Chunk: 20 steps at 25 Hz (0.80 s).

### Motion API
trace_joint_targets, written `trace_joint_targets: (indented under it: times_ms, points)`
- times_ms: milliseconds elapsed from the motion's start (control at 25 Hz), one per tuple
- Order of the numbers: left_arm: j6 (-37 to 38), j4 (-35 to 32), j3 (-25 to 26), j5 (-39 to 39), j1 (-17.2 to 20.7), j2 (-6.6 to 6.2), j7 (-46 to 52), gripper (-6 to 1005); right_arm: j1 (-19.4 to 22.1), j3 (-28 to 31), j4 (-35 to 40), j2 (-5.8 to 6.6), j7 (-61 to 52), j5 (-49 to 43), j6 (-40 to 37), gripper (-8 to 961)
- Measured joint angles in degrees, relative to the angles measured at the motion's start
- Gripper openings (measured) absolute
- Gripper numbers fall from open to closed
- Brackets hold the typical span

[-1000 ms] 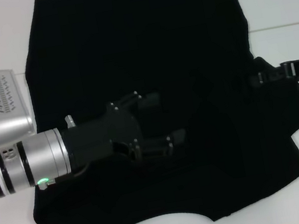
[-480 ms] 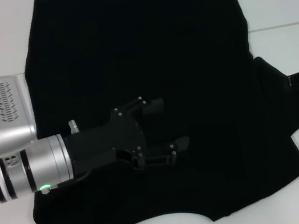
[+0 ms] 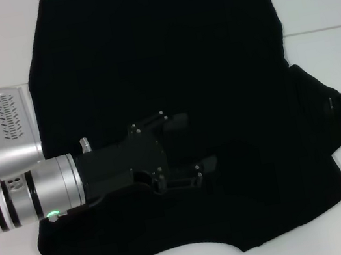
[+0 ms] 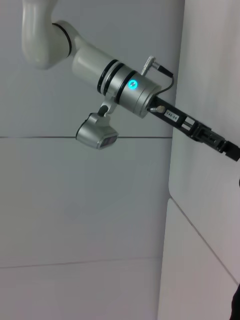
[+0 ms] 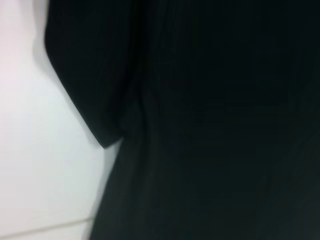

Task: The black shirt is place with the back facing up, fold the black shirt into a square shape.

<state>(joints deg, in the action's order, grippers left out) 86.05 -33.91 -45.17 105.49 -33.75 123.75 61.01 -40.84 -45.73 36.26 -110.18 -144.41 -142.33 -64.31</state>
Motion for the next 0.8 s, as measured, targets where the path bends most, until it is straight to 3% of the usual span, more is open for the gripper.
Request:
trace_joint_targets:
  times_ms: [800]
  points:
    - [-0.08, 0.16, 0.19, -0.42, -0.09, 0.07, 1.05, 948, -1.19, -1.04, -1.75, -1.56, 0.68, -1.59, 2.56, 912]
